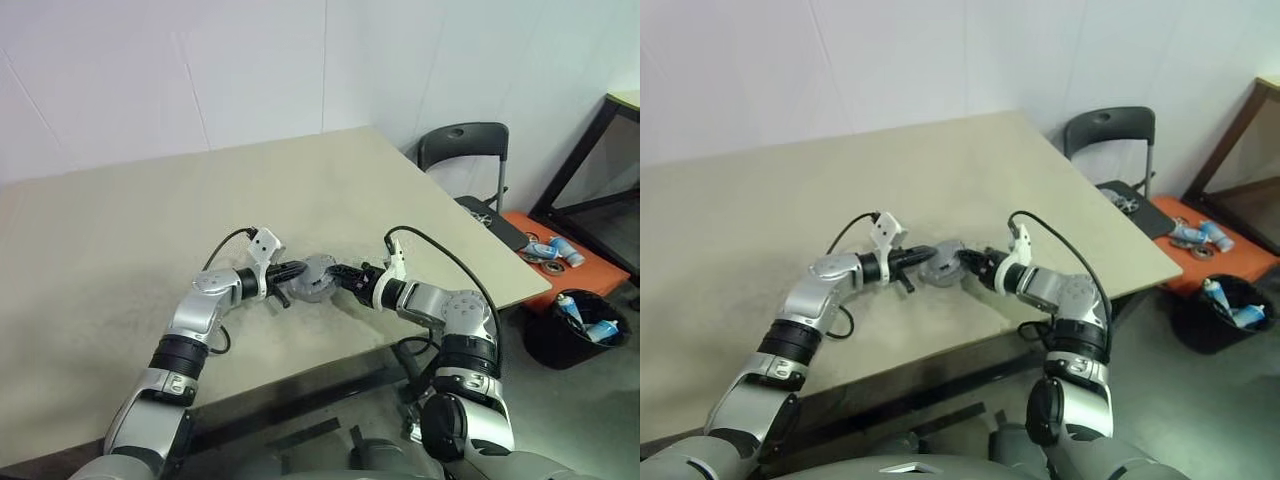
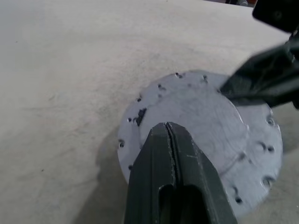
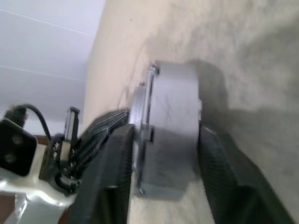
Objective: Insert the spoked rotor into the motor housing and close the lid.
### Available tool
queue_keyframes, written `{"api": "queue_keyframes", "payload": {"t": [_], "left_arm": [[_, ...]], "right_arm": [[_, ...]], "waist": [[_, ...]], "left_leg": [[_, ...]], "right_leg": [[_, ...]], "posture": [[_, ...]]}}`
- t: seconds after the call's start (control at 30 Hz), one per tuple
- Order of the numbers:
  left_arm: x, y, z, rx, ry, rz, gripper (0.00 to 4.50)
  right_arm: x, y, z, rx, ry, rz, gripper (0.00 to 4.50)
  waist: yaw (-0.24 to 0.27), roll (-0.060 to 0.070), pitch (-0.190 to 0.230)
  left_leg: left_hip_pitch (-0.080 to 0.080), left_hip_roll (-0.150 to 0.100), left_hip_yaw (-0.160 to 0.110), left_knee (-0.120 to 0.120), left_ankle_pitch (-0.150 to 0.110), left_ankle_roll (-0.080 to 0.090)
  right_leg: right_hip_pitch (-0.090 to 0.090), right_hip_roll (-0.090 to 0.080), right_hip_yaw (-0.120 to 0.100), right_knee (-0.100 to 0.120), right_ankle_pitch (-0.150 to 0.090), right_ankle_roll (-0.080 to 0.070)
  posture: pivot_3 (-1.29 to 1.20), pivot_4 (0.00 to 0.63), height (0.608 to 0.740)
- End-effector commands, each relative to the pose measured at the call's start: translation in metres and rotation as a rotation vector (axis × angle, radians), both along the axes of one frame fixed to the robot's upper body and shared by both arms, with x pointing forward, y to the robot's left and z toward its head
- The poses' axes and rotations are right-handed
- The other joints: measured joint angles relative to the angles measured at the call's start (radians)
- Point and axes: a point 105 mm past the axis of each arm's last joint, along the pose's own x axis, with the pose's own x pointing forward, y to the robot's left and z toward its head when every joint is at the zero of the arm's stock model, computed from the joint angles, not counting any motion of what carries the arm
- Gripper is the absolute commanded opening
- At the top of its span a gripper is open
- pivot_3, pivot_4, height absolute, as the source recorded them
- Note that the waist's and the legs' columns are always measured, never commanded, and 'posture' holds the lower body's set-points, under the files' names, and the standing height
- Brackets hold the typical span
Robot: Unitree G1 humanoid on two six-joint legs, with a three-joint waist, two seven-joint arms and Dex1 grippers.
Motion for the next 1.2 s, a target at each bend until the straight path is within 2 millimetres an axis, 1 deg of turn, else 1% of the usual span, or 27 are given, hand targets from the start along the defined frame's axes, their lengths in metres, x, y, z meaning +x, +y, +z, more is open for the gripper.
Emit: {"api": "queue_keyframes", "payload": {"t": [0.03, 0.13, 0.27, 0.33, 0.37, 0.47, 0.5, 0.53, 0.57, 0.63, 0.7, 0.73, 0.77, 0.8, 0.9, 0.97, 1.03, 1.1, 1.2], "left_arm": [[-0.003, -0.004, -0.005, 0.023, 0.017, -0.018, 0.0], [-0.003, -0.003, -0.005, 0.024, 0.017, -0.015, 0.0], [-0.002, -0.002, -0.005, 0.027, 0.016, -0.013, 0.0], [0.0, -0.002, 0.0, 0.0, 0.016, 0.001, 0.0], [0.002, -0.002, 0.007, -0.018, 0.005, 0.003, 0.0], [0.005, -0.003, 0.041, -0.144, -0.028, 0.003, 0.0], [0.006, -0.002, 0.055, -0.2, -0.038, 0.004, 0.0], [0.006, -0.001, 0.064, -0.234, -0.044, 0.003, 0.0], [0.006, 0.0, 0.082, -0.317, -0.049, 0.008, 0.0], [0.006, 0.009, 0.116, -0.498, -0.048, 0.025, 0.0], [0.004, 0.017, 0.136, -0.628, -0.03, 0.036, 0.0], [0.001, 0.026, 0.141, -0.687, -0.011, 0.05, 0.0], [-0.002, 0.032, 0.142, -0.723, 0.008, 0.062, 0.0], [-0.005, 0.041, 0.138, -0.745, 0.04, 0.083, 0.0], [-0.017, 0.058, 0.116, -0.763, 0.15, 0.127, 0.0], [-0.03, 0.069, 0.101, -0.78, 0.238, 0.114, 0.0], [-0.041, 0.078, 0.09, -0.792, 0.284, 0.127, 0.0], [-0.044, 0.092, 0.083, -0.831, 0.298, 0.191, 0.0], [-0.043, 0.112, 0.081, -0.922, 0.282, 0.293, 0.59]], "right_arm": [[-0.005, 0.026, 0.013, 0.07, -0.038, 0.098, 1.24], [-0.006, 0.026, 0.01, 0.065, -0.036, 0.083, 1.23], [-0.005, 0.026, 0.011, 0.072, -0.049, 0.075, 1.23], [-0.005, 0.026, 0.009, 0.069, -0.037, 0.075, 1.23], [-0.005, 0.025, 0.008, 0.067, -0.029, 0.07, 1.23], [-0.002, 0.023, 0.001, 0.048, -0.001, 0.045, 1.23], [-0.001, 0.023, 0.003, 0.062, -0.009, 0.042, 1.23], [0.0, 0.024, 0.005, 0.073, -0.017, 0.041, 1.23], [0.001, 0.024, 0.008, 0.09, -0.022, 0.036, 1.23], [0.004, 0.022, 0.011, 0.125, -0.03, 0.021, 1.23], [0.005, 0.022, 0.016, 0.157, -0.041, 0.016, 1.23], [0.006, 0.022, 0.026, 0.204, -0.07, 0.013, 1.23], [0.007, 0.022, 0.034, 0.238, -0.094, 0.013, 1.23], [0.007, 0.022, 0.041, 0.267, -0.119, 0.015, 1.23], [0.006, 0.026, 0.055, 0.304, -0.158, 0.032, 1.23], [0.005, 0.03, 0.064, 0.318, -0.184, 0.05, 1.23], [0.006, 0.033, 0.072, 0.329, -0.204, 0.057, 1.23], [0.008, 0.034, 0.08, 0.34, -0.224, 0.06, 1.23], [0.011, 0.037, 0.09, 0.35, -0.244, 0.071, 1.23]], "waist": [[0.0, 0.0, 0.0], [-0.001, 0.0, 0.0], [-0.002, 0.0, 0.0], [-0.002, 0.0, 0.0], [-0.002, 0.0, 0.0], [-0.003, 0.0, 0.0], [-0.004, 0.0, 0.001], [-0.005, 0.0, 0.001], [-0.006, -0.001, 0.001], [-0.008, -0.002, 0.003], [-0.014, -0.002, 0.003], [-0.017, -0.002, 0.004], [-0.022, -0.001, 0.004], [-0.024, -0.001, 0.004], [-0.025, 0.001, 0.006], [-0.024, -0.002, 0.01], [-0.022, -0.004, 0.013], [-0.018, -0.004, 0.014], [-0.014, -0.005, 0.015]], "left_leg": [[0.0, 0.0, 0.0, 0.0, 0.0, 0.0], [0.0, 0.0, 0.0, -0.001, 0.0, 0.0], [0.001, 0.001, 0.0, -0.001, 0.0, 0.0], [0.001, 0.001, 0.0, -0.001, 0.0, 0.0], [0.001, 0.001, 0.0, -0.001, 0.0, 0.0], [0.0, 0.001, 0.0, -0.001, 0.0, 0.0], [0.0, 0.001, 0.0, -0.001, 0.0, 0.0], [0.0, 0.001, 0.0, -0.001, 0.0, 0.0], [0.0, 0.001, 0.0, -0.001, 0.0, 0.0], [-0.001, 0.002, 0.0, -0.001, 0.0, 0.0], [-0.001, 0.002, 0.0, -0.001, 0.0, 0.0], [-0.001, 0.002, 0.0, -0.001, 0.0, 0.0], [-0.001, 0.002, 0.0, -0.001, 0.0, 0.0], [-0.001, 0.002, 0.0, -0.001, 0.0, 0.0], [-0.001, 0.002, 0.001, -0.002, 0.0, 0.001], [-0.002, 0.001, 0.0, -0.002, 0.0, 0.001], [-0.003, 0.001, 0.0, -0.001, 0.0, 0.001], [-0.003, 0.0, 0.0, -0.001, 0.0, 0.0], [-0.003, -0.001, 0.001, 0.0, 0.0, 0.0]], "right_leg": [[0.0, 0.0, 0.0, 0.0, 0.0, 0.0], [0.0, 0.001, 0.0, 0.0, 0.0, 0.0], [0.0, 0.001, 0.0, 0.0, 0.0, 0.0], [0.0, 0.001, 0.001, 0.0, 0.0, 0.0], [0.0, 0.001, 0.001, 0.0, 0.0, 0.0], [-0.001, 0.001, 0.001, 0.0, 0.0, 0.0], [-0.001, 0.002, 0.001, 0.001, 0.0, 0.0], [-0.002, 0.002, 0.001, 0.001, 0.0, 0.0], [-0.002, 0.002, 0.001, 0.001, 0.0, 0.0], [-0.002, 0.002, 0.002, 0.002, 0.0, 0.0], [-0.003, 0.002, 0.003, 0.002, 0.0, 0.0], [-0.003, 0.002, 0.003, 0.002, 0.0, 0.0], [-0.003, 0.002, 0.003, 0.002, 0.0, 0.0], [-0.003, 0.002, 0.004, 0.002, 0.0, 0.0], [-0.003, 0.002, 0.004, 0.002, 0.0, 0.0], [-0.004, 0.002, 0.004, 0.003, 0.0, 0.0], [-0.005, 0.002, 0.004, 0.004, 0.0, 0.0], [-0.005, 0.0, 0.004, 0.003, 0.0, 0.0], [-0.005, -0.002, 0.004, 0.003, 0.0, 0.0]], "posture": [[0.0, 0.0, 0.74], [0.0, 0.0, 0.74], [0.0, 0.0, 0.74], [0.0, 0.0, 0.74], [0.0, 0.0, 0.74], [0.0, 0.0, 0.74], [0.0, 0.0, 0.74], [0.0, 0.0, 0.74], [0.0, 0.0, 0.74], [0.0, 0.0, 0.74], [0.0, 0.0, 0.74], [0.0, 0.0, 0.74], [0.0, 0.0, 0.74], [0.0, 0.0, 0.74], [0.0, 0.0, 0.74], [0.0, 0.0, 0.74], [0.0, 0.0, 0.74], [0.0, 0.0, 0.74], [0.0, 0.0, 0.74]]}}
